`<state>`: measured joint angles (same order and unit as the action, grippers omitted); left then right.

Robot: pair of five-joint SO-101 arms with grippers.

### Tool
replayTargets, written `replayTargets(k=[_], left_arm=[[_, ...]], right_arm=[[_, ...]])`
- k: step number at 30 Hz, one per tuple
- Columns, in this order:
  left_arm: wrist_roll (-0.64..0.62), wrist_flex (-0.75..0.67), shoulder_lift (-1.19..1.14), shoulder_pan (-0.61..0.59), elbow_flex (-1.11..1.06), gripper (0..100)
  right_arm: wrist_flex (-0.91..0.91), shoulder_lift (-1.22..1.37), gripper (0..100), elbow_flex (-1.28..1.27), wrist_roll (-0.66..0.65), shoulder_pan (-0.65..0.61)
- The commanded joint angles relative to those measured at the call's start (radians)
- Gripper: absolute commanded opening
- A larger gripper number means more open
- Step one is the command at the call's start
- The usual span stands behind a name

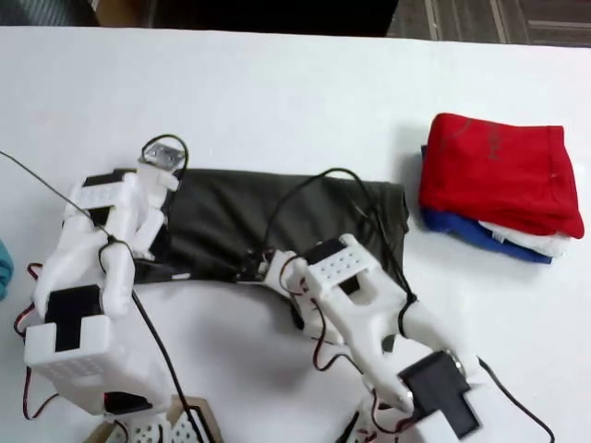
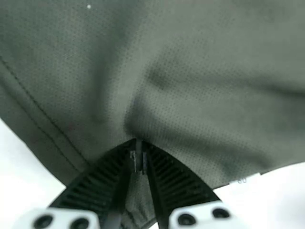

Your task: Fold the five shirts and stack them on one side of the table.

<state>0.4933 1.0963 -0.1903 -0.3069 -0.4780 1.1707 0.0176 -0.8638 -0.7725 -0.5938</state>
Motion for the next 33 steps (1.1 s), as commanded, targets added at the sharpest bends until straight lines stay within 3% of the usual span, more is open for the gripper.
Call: replayTargets(k=[1,9,17,28,33], left_arm=[[-0.003,-0.018,-0.006,0.003,-0.005,3],[-0.002,-0.018,-0.006,0.003,-0.005,3],[0.0,-0.018,-0.006,0.003,-0.005,3],[0.0,-0.018,-0.006,0.003,-0.005,3],[0.0,-0.018,-0.006,0.005,-0.005,3]], right_arm=[[0.025,0.117,2.2,-0.002,-0.003,-0.021],[0.03,0.058,2.1,0.034,-0.003,-0.021],[0.249,-0.027,2.1,0.227,-0.072,-0.019],[0.323,0.117,2.1,0.651,-0.235,0.234],[0.323,0.278,2.1,0.876,-0.259,0.271]])
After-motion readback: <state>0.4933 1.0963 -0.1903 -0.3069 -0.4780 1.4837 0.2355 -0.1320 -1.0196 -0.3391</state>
